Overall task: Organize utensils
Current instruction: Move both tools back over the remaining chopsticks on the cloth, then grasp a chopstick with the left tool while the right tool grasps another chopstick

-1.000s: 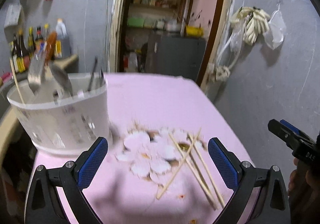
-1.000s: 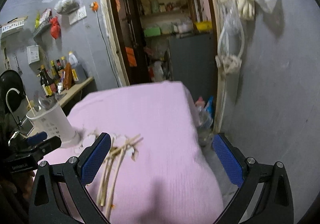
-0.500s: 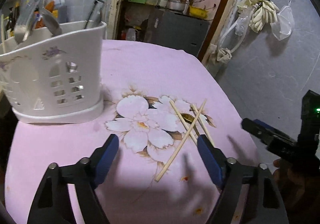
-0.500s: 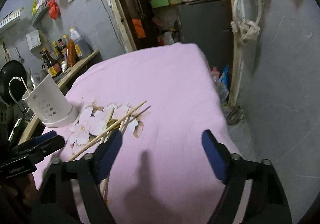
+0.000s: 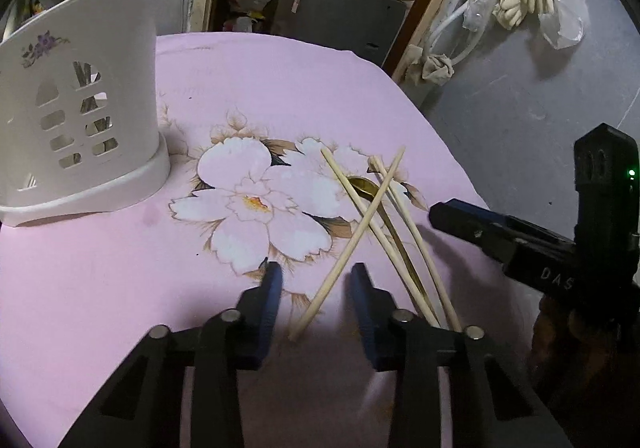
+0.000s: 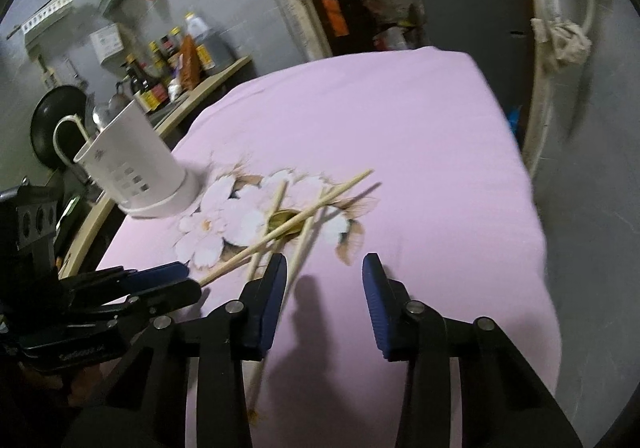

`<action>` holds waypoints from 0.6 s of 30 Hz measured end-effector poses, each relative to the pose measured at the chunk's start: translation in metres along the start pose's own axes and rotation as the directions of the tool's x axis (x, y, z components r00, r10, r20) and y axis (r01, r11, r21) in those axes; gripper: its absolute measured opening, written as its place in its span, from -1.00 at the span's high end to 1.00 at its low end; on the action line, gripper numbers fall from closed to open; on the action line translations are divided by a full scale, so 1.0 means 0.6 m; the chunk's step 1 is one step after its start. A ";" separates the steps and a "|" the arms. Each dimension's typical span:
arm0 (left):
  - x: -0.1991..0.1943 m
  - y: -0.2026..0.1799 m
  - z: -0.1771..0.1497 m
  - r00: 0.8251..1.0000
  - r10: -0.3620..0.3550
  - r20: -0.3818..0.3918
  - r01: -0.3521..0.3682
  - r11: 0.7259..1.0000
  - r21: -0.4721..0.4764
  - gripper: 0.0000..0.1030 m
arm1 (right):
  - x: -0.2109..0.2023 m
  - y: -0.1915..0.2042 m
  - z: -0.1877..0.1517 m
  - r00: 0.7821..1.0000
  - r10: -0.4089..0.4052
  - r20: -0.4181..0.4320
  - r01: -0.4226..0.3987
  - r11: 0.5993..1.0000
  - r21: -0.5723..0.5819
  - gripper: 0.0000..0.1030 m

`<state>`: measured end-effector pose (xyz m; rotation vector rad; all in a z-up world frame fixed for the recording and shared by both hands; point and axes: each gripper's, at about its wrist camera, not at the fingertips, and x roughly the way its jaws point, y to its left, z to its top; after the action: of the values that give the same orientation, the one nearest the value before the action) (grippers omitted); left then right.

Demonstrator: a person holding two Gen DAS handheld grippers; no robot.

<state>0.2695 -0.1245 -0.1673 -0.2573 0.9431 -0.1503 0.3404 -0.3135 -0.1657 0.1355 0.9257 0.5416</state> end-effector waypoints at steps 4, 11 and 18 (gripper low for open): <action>0.000 0.006 0.000 1.000 0.010 -0.008 -0.010 1.000 -0.019 0.72 | 0.018 0.012 0.006 0.999 0.018 -0.040 -0.019 0.999 -0.029 0.32; -0.003 -0.002 -0.006 0.999 0.007 -0.043 -0.007 1.000 -0.003 0.85 | 0.029 0.026 0.006 0.994 -0.043 -0.100 0.036 0.997 -0.072 0.69; -0.020 0.004 -0.027 0.994 -0.038 -0.102 0.034 0.999 -0.037 0.87 | 0.002 0.012 0.002 0.991 -0.068 -0.116 0.063 0.997 -0.045 0.79</action>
<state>0.2491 -0.1217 -0.1677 -0.3018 1.0440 -0.1815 0.3390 -0.3066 -0.1633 0.0363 1.0294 0.5116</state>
